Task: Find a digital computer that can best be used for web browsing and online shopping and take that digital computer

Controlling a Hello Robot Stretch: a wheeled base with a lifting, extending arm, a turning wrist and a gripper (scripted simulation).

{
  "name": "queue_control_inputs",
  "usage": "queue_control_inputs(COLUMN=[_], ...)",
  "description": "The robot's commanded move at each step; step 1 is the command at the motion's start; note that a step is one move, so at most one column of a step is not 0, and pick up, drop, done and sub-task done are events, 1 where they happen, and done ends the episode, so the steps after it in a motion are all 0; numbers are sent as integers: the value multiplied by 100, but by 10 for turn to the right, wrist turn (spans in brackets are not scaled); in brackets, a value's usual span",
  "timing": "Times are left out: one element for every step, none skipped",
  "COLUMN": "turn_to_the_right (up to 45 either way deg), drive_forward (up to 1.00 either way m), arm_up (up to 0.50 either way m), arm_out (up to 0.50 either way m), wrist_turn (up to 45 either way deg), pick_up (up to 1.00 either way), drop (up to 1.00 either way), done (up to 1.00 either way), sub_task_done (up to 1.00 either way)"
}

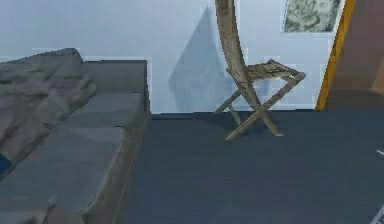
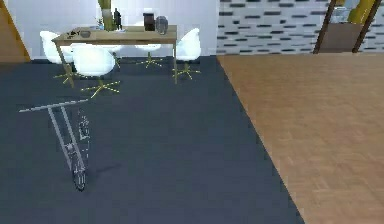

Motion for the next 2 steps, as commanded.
queue_control_inputs(turn_to_the_right=[0, -30], drive_forward=[50, 0], arm_up=[0, 0], arm_out=[0, 0], wrist_turn=[0, 0], pick_up=[0, 0], drop=[0, 0], done=[0, 0], sub_task_done=[0, 0])
